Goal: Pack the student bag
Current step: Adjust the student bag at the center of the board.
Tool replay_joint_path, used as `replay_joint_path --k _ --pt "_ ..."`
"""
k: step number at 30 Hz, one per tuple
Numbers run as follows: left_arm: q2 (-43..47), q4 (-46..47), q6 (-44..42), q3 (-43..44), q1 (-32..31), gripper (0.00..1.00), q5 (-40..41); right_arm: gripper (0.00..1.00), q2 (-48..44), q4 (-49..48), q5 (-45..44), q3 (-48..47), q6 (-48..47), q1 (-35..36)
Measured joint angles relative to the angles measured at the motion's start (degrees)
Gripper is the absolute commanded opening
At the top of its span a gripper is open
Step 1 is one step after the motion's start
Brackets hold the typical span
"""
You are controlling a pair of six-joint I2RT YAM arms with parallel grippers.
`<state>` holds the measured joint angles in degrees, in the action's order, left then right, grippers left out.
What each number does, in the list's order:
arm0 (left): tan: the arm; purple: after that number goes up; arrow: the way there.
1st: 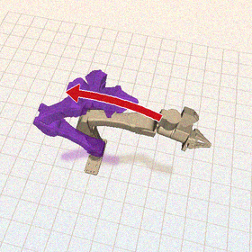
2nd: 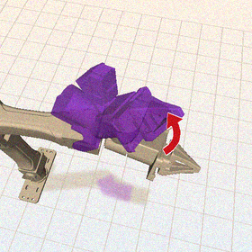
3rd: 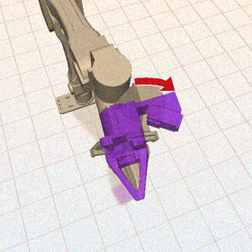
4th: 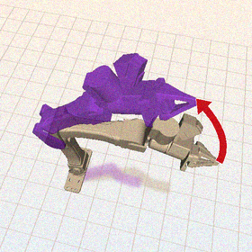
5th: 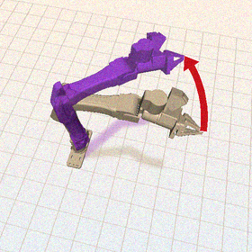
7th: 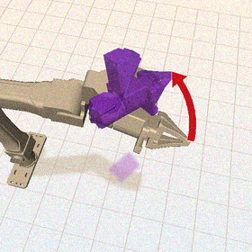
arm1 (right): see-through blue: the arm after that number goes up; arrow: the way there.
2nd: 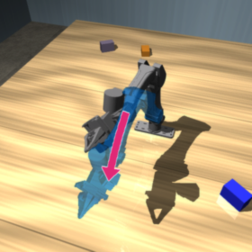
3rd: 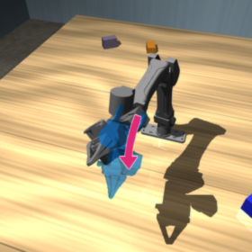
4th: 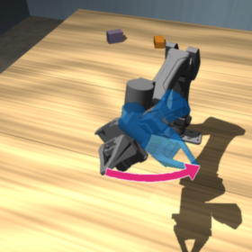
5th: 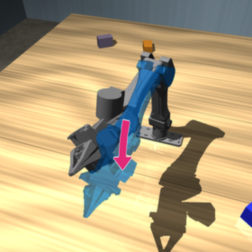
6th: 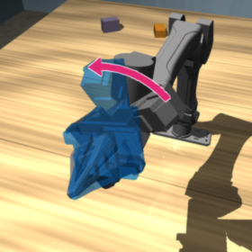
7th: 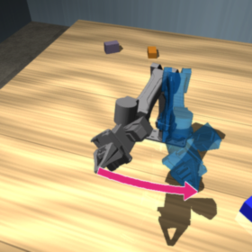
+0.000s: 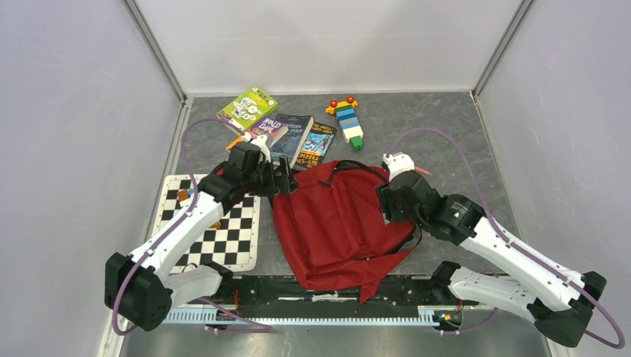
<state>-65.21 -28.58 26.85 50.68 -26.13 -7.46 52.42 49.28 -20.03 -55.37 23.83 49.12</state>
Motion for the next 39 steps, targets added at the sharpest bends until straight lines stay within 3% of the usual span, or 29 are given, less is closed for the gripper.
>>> replay_joint_path --k 5,10,12,19,29,32,36,39 --pt "2.43 -0.07 1.46 -0.46 0.02 1.0 -0.28 0.51 0.72 0.7 -1.07 2.95 -0.09 0.0" --pt "3.56 -0.81 1.77 -0.46 0.02 1.0 -0.31 0.1 2.82 -0.63 -0.66 4.44 -1.66 0.0" --pt "3.89 -1.31 1.77 -0.46 0.13 1.0 -0.31 0.01 3.72 -0.85 0.31 4.22 -2.51 0.0" --pt "3.04 -2.34 1.57 0.13 3.98 1.0 -2.38 0.0 8.04 -2.75 8.7 -3.39 -1.77 2.03" --pt "5.7 -3.43 0.9 0.28 7.02 1.0 -4.66 0.0 24.06 -23.89 17.97 -2.12 7.28 13.86" --pt "8.44 -4.85 0.66 0.26 7.21 1.0 -4.63 0.12 30.08 -29.86 18.62 -2.25 8.61 15.13" --pt "12.11 -7.21 -0.04 0.2 7.32 1.0 -4.07 0.44 36.15 -32.7 18.93 -3.87 9.05 16.2" --pt "14.27 -9.31 -1.05 0.2 7.39 1.0 -3.02 0.6 36.57 -33.38 19.12 -4.55 8.66 16.85"
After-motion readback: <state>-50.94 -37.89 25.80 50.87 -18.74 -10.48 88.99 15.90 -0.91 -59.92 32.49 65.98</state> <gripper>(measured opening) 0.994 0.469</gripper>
